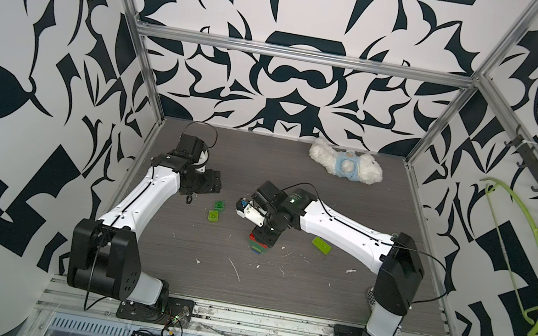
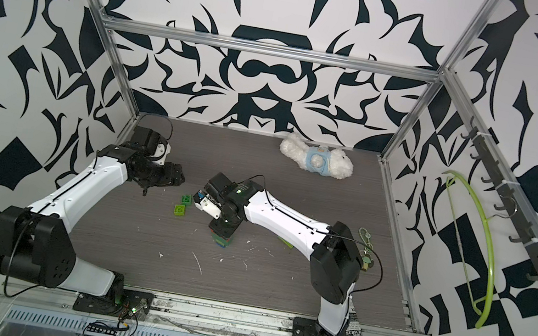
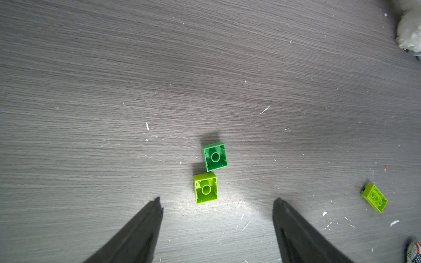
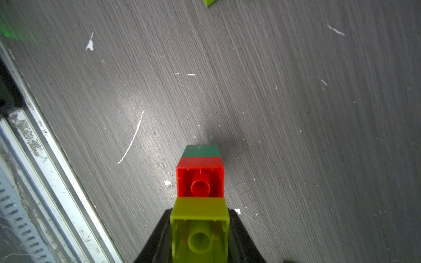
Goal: Assemble a carrot with lego
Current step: Assemble the lego brick with the lego brick.
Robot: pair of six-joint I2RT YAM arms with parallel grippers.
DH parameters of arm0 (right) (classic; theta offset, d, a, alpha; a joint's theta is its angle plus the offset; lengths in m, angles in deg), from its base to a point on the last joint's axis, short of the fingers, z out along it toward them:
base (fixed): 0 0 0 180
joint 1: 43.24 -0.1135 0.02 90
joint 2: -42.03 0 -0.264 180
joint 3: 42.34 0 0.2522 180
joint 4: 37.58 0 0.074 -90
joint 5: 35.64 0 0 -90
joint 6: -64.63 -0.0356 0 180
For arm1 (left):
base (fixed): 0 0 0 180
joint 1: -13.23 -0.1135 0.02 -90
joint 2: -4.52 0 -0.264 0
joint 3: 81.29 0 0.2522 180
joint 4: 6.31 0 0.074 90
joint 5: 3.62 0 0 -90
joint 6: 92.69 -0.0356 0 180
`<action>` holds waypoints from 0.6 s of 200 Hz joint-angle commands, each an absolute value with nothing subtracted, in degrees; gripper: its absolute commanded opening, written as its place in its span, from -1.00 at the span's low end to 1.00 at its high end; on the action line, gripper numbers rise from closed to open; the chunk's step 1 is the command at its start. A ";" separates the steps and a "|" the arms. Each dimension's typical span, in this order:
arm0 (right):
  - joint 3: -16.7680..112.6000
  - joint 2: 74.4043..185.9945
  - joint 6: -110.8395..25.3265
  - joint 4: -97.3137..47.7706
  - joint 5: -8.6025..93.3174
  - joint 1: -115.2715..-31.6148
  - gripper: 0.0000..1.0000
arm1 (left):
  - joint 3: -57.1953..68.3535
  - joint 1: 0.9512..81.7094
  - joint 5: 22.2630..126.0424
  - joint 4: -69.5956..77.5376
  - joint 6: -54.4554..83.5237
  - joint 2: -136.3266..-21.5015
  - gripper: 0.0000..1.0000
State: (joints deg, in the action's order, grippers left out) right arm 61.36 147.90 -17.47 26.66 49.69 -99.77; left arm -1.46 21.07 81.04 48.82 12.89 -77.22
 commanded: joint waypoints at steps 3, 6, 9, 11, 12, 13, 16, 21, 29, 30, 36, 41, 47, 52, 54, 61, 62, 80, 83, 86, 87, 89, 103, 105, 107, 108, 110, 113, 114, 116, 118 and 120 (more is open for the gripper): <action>63.01 148.73 -20.35 29.25 51.10 -100.80 -0.40 | -2.31 20.88 80.51 48.86 12.37 -75.91 0.67; 63.13 148.81 -20.49 29.38 51.23 -100.81 -0.40 | -2.31 20.82 80.43 48.85 12.39 -75.97 0.68; 63.18 148.82 -20.64 29.42 51.35 -100.89 -0.40 | -2.31 20.86 80.42 48.85 12.39 -75.95 0.68; 63.18 148.82 -20.70 29.46 51.41 -100.89 -0.40 | -2.31 20.87 80.41 48.85 12.36 -75.94 0.68; 63.23 148.82 -20.75 29.45 51.39 -100.90 -0.40 | -2.31 20.88 80.45 48.89 12.39 -75.92 0.68; 63.25 148.82 -20.78 29.45 51.38 -100.90 -0.40 | -2.31 20.88 80.47 48.92 12.37 -75.91 0.68; 63.27 148.82 -20.80 29.53 51.39 -100.97 -0.40 | -2.31 20.86 80.41 48.91 12.37 -75.88 0.68; 63.40 148.75 -20.85 29.63 51.43 -101.15 -0.40 | -2.31 20.86 80.37 48.89 12.41 -75.89 0.68; 63.58 148.60 -21.05 29.74 51.71 -101.24 -0.40 | -2.31 20.90 80.28 48.89 12.40 -75.85 0.68; 63.60 148.58 -21.10 29.72 51.72 -101.25 -0.40 | -2.31 20.93 80.30 48.87 12.41 -75.83 0.68; 63.82 148.48 -21.23 29.86 51.81 -101.25 -0.40 | -2.32 20.79 80.31 48.85 12.42 -75.84 0.68; 64.06 148.54 -21.39 30.09 51.81 -101.23 -0.40 | -2.31 20.84 80.24 48.90 12.43 -75.84 0.68; 64.40 148.58 -21.65 30.45 51.90 -101.22 -0.40 | -2.39 20.88 80.35 48.94 12.43 -75.80 0.68; 64.68 148.56 -21.89 30.56 51.98 -101.32 -0.40 | -2.39 20.86 80.25 48.86 12.43 -75.78 0.68; 64.74 148.56 -21.97 30.64 51.98 -101.38 -0.40 | -2.40 20.87 80.23 48.85 12.48 -75.76 0.68; 65.00 148.51 -22.31 30.83 51.95 -101.33 -0.39 | -2.44 20.88 80.25 48.91 12.52 -75.64 0.68; 65.02 148.49 -22.39 30.84 51.97 -101.33 -0.39 | -2.42 20.88 80.28 48.92 12.52 -75.69 0.68; 65.47 148.22 -23.53 30.85 51.98 -101.39 -0.37 | -2.49 20.88 80.23 48.90 12.60 -75.64 0.68; 65.47 148.21 -23.75 30.85 51.92 -101.43 -0.37 | -2.49 20.87 80.24 48.88 12.61 -75.64 0.68; 65.47 148.13 -23.91 30.77 51.94 -101.43 -0.37 | -2.49 20.85 80.23 48.85 12.61 -75.64 0.68; 65.47 148.12 -23.98 30.77 51.92 -101.42 -0.37 | -2.49 20.87 80.19 48.85 12.61 -75.64 0.68; 65.53 148.12 -24.10 30.76 51.86 -101.42 -0.37 | -2.49 20.83 80.22 48.89 12.61 -75.64 0.68; 65.51 147.90 -25.11 30.72 51.98 -101.60 -0.36 | -2.49 20.84 80.15 48.92 12.61 -75.79 0.68; 65.48 147.89 -25.20 30.68 51.98 -101.67 -0.36 | -2.49 20.85 80.16 48.87 12.61 -75.77 0.68; 65.47 147.84 -25.33 30.61 52.05 -101.68 -0.35 | -2.49 20.87 80.21 48.92 12.61 -75.78 0.68; 65.47 147.80 -25.39 30.60 52.06 -101.64 -0.35 | -2.49 20.87 80.18 48.88 12.61 -75.76 0.68; 65.47 147.73 -25.51 30.54 52.16 -101.72 -0.36 | -2.49 20.88 80.15 48.90 12.61 -75.78 0.68; 65.35 147.69 -25.81 30.46 52.22 -101.79 -0.36 | -2.49 20.83 80.07 48.90 12.63 -75.79 0.68; 65.32 147.64 -25.85 30.43 52.24 -101.78 -0.35 | -2.49 20.86 80.06 48.87 12.62 -75.76 0.68; 65.30 147.56 -26.13 30.30 52.31 -101.84 -0.35 | -2.49 20.85 80.06 48.88 12.61 -75.80 0.68; 65.23 147.47 -26.20 30.18 52.33 -101.86 -0.35 | -2.49 20.85 80.10 48.86 12.61 -75.81 0.68; 65.14 147.43 -26.37 30.04 52.33 -101.86 -0.35 | -2.49 20.83 80.06 48.92 12.61 -75.75 0.68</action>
